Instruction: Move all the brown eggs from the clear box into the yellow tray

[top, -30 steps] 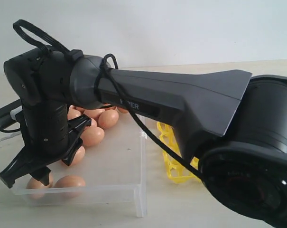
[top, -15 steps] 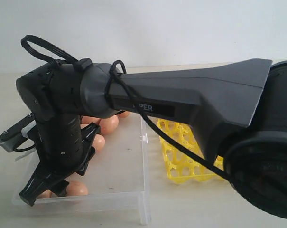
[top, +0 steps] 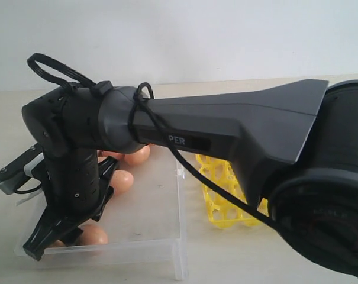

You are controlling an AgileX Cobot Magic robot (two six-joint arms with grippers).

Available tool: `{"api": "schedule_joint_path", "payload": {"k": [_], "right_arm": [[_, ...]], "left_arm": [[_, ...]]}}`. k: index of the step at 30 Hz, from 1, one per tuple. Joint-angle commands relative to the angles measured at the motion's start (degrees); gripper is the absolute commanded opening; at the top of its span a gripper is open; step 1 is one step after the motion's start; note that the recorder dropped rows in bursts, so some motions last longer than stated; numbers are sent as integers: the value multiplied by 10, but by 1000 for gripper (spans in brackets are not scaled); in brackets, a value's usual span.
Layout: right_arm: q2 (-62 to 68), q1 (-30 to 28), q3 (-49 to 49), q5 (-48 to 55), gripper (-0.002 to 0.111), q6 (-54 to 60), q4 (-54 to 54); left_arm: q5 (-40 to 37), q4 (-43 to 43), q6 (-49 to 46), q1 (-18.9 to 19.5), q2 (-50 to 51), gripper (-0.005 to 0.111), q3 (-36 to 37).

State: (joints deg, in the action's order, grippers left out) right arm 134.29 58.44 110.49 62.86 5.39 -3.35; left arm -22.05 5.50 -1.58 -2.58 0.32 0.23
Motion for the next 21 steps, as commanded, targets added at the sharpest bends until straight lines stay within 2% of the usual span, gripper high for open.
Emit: {"api": "schedule_joint_path", "payload": {"k": [1,16,19,21], "right_arm": [[9,2,-4,-9,54,6,-23],[42,-9,-4,-18,53,-10,-37],[46,-9,-4,-25,43,-10,-31],[45,-10,-4,-36,25,-9,-30]], "left_arm": [[4,-1,3,-3,-3,0,-2],[4,-1,3,-3,-3,0,-2],[4,-1,3,-3,-3,0,-2],[4,-1,3,-3,-3,0,-2]]}}
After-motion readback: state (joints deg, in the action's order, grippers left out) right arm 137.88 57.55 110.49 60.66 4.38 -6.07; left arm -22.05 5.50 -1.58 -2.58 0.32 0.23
